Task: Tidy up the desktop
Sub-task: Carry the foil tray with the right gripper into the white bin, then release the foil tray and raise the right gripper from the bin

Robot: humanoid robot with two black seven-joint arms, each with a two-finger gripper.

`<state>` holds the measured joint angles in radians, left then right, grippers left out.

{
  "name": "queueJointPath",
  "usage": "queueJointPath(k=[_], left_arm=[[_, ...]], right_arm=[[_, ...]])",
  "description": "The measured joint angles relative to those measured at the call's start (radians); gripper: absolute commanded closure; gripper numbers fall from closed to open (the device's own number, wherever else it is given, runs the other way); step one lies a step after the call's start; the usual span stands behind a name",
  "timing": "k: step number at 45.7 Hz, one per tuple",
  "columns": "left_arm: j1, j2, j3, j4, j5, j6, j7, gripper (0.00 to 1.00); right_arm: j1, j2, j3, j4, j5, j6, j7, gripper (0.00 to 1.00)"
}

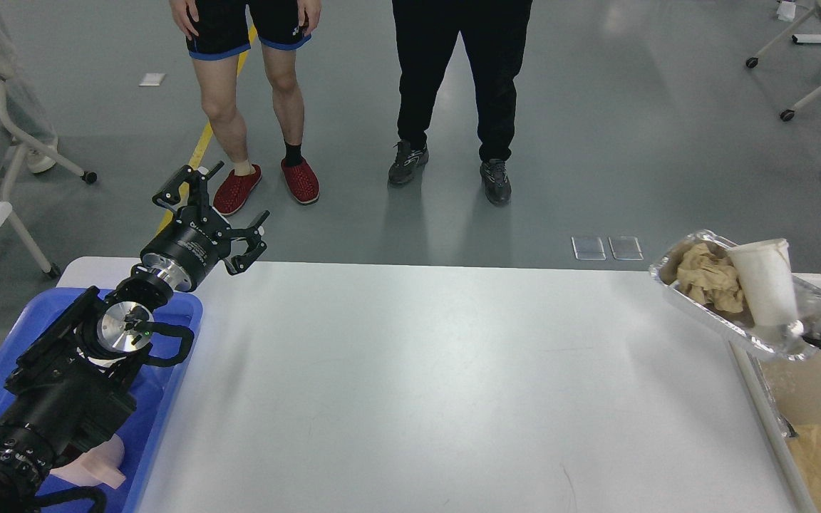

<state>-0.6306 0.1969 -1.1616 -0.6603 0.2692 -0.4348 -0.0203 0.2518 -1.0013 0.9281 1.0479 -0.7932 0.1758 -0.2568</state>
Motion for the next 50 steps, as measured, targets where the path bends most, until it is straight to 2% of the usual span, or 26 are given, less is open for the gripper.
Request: queueJointPath(k=[9,20,23,26,31,35,41,50], left_arm=[[0.003,-0.005,0.001,0.001,-0.001,0.005,-0.001,0.04],[0.005,-0.005,0.002,0.001,-0.001,0.017,-0.001,0.04],[0.005,-0.005,0.002,0.001,-0.001,0.017,-0.001,0.04],[0.005,-0.005,0.002,0.001,-0.001,0.018,-0.001,0.04],[0.005,-0.005,0.002,0.001,-0.001,0.018,-0.001,0.04],[0.005,-0.005,0.002,0.001,-0.001,0.018,-0.002,0.04],[0.005,-0.005,0.002,0.001,-0.001,0.018,-0.002,0.04],[0.005,-0.006,0.002,0.001,-0.001,0.018,-0.002,0.04]], right_arm=[[-0.016,0.038,-0.002,-0.146,0.057,-0.082,0.001,1.00],[-0.017,0.097,-0.003,-0.308,0.062,-0.095,0.001,1.00],[-0.017,0.115,-0.003,-0.347,0.062,-0.096,0.001,0.83],[-0.016,0.126,-0.004,-0.376,0.062,-0.096,0.001,0.71],[-0.012,0.132,-0.004,-0.416,0.062,-0.099,0.001,0.35],[-0.009,0.137,-0.004,-0.443,0.062,-0.100,0.001,0.17],[-0.004,0.154,-0.001,-0.464,0.062,-0.101,0.001,0.01],[0.025,0.160,0.008,-0.466,0.073,-0.105,0.001,0.00]])
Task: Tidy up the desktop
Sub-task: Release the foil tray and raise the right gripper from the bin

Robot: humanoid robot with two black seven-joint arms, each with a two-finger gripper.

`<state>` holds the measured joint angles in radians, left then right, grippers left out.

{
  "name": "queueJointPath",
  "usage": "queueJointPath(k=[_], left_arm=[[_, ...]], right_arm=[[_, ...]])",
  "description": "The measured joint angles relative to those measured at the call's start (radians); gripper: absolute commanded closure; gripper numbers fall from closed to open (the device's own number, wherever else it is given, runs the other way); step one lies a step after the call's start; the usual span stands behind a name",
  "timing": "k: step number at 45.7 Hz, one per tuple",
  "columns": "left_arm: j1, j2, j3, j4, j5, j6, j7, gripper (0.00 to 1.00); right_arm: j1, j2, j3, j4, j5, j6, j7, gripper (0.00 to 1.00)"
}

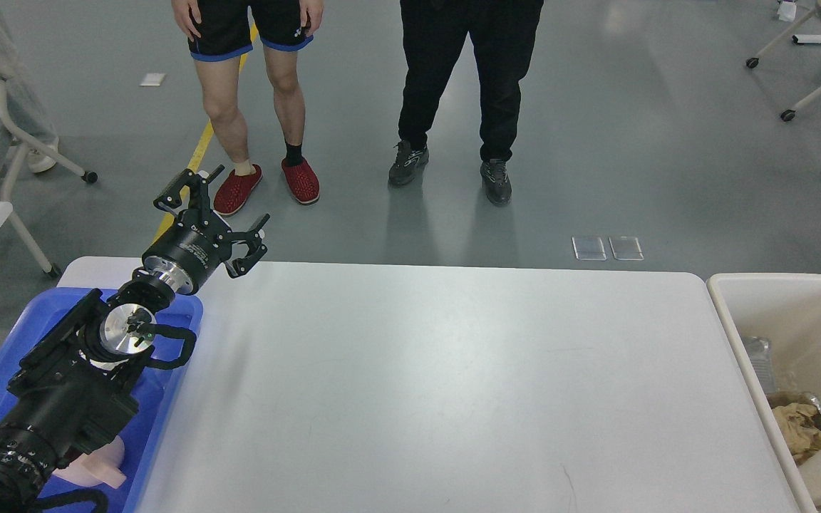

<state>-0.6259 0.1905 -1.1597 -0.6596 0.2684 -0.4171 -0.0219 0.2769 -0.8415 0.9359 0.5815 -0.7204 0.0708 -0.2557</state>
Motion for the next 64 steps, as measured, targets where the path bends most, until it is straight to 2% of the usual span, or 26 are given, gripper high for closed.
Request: queueJointPath(k=[13,21,35,47,52,61,64], left_arm=[[-0.004,-0.002,-0.001,0.000,0.000,0.060,0.000,0.03],[-0.006,-0.009,-0.001,-0.005,-0.001,0.067,0.000,0.03],[-0.006,-0.009,-0.002,-0.011,-0.002,0.068,-0.001,0.03],[0.001,-0.009,-0.002,-0.011,-0.002,0.068,-0.001,0.03],[0.003,-0.008,-0.002,-0.011,-0.002,0.068,-0.001,0.04],[0.004,-0.006,-0.002,-0.011,-0.002,0.068,-0.001,0.03],[0.005,-0.006,-0.002,-0.011,-0.002,0.068,-0.001,0.03]], right_arm=[[0.242,0.008,0.008,0.011,0.085,-0.001,0.000,0.00],[0.350,0.125,0.069,0.003,0.109,-0.059,0.009,0.00],[0.371,0.325,0.277,0.025,0.122,-0.098,0.116,0.00],[0.379,0.476,0.361,0.126,0.174,-0.096,0.162,0.00],[0.388,0.539,0.378,0.162,0.184,-0.097,0.221,0.00],[0.390,0.615,0.385,0.205,0.185,-0.092,0.401,0.00],[0.381,0.633,0.385,0.222,0.185,-0.090,0.432,0.00]])
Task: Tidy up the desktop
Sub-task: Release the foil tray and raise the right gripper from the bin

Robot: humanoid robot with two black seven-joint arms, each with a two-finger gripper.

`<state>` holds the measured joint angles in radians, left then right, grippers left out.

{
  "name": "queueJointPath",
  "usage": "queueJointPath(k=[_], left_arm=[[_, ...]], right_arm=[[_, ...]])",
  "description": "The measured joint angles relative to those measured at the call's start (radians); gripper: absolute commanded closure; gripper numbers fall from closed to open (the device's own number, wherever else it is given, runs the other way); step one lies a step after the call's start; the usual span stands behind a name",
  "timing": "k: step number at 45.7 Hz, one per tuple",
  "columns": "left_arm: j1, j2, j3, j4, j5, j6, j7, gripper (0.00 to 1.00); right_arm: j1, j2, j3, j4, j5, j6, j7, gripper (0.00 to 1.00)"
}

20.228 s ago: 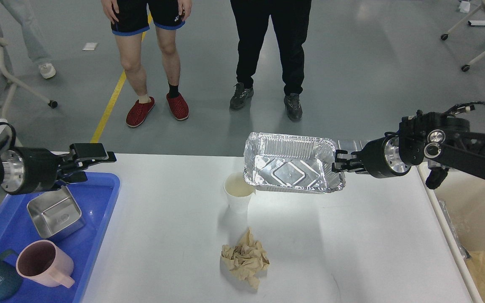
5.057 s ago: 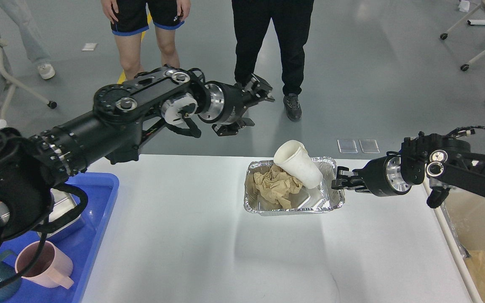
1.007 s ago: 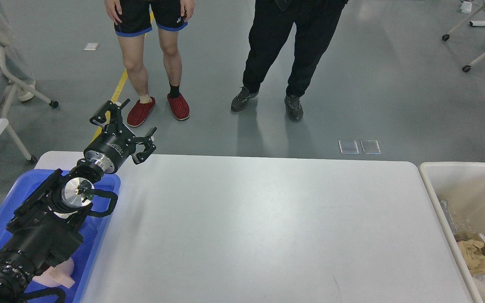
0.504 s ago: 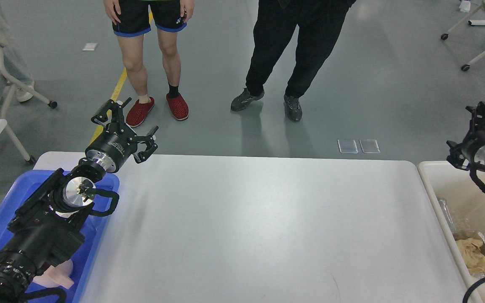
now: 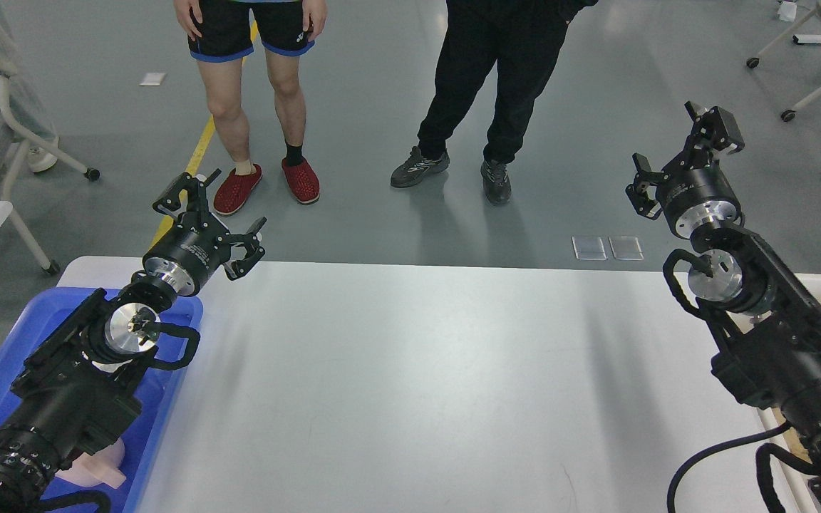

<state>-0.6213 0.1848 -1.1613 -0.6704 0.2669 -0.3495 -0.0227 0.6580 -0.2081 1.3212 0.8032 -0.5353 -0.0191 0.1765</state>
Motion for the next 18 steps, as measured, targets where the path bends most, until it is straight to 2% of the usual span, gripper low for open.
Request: queueJointPath(k=[18], left_arm=[[0.006,-0.001,0.000,0.000,-0.001,0.000,0.000,0.03]], right_arm=[[-0.094,0.117,0.001,0.001,0.000,0.015,0.048,0.00]])
